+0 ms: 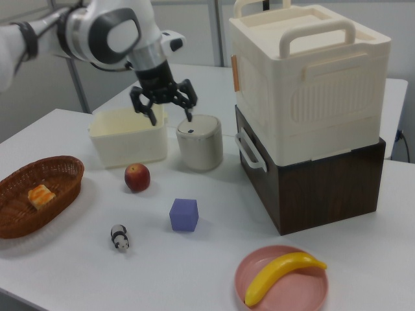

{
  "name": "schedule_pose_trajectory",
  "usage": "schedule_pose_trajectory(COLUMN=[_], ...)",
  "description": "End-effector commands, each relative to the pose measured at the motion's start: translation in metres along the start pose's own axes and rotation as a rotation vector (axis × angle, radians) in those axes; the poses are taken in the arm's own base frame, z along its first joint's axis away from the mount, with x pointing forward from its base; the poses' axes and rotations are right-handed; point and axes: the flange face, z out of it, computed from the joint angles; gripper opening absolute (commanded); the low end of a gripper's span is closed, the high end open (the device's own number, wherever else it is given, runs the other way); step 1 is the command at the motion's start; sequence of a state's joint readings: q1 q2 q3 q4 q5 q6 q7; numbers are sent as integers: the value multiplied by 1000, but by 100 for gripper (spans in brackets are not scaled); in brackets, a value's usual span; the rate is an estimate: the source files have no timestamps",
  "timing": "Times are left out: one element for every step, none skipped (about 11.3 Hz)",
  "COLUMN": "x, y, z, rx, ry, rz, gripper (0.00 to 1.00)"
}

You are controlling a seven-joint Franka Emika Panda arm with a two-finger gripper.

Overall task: Slide open the drawer
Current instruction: 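Lower the open gripper toward the white handle of the brown drawer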

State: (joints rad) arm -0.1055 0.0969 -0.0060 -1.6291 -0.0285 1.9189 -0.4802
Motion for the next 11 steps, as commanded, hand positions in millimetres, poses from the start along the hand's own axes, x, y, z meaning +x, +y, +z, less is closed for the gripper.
schedule_pose_trajectory(x=[23,24,21,20,18,14,8,12,15,13,14], y=[21,23,28,31,37,51,65,71,79,85,85], z=[37,40,41,45,52,52,54,65,67,70,80], rx=[-88,-98,-105,-106,-106,-119,-136,-143,-152,-154,-149], ry=[10,10,3,-3,-12,4,17,15,21,17,4], rz=[-48,-45,-49,-50,-41,-19,-4,-6,2,8,2], gripper=[100,100,100,100,100,100,100,100,100,100,100])
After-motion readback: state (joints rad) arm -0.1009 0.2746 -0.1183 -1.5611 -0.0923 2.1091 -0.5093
